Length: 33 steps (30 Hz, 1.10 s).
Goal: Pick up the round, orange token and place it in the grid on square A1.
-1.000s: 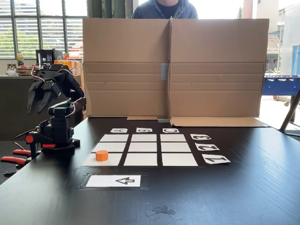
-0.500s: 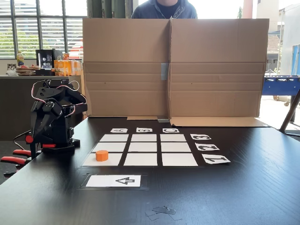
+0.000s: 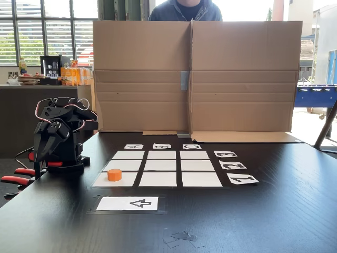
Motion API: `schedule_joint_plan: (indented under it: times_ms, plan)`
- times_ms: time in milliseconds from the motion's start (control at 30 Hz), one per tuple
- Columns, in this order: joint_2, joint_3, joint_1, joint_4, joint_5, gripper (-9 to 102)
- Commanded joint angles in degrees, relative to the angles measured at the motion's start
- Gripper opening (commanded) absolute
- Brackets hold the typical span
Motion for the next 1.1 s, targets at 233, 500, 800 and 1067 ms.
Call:
schedule_joint_plan:
  times_ms: [233, 500, 800, 1067]
  plan:
    - [0.7, 2.11, 0.53, -1.93, -0.88, -1]
    - [0.7, 2.37, 0.53, -1.93, -1.14, -1]
    - [0.7, 2.37, 0.53, -1.93, -1.14, -1]
    - [0.7, 2.02, 0.53, -1.93, -1.14, -1]
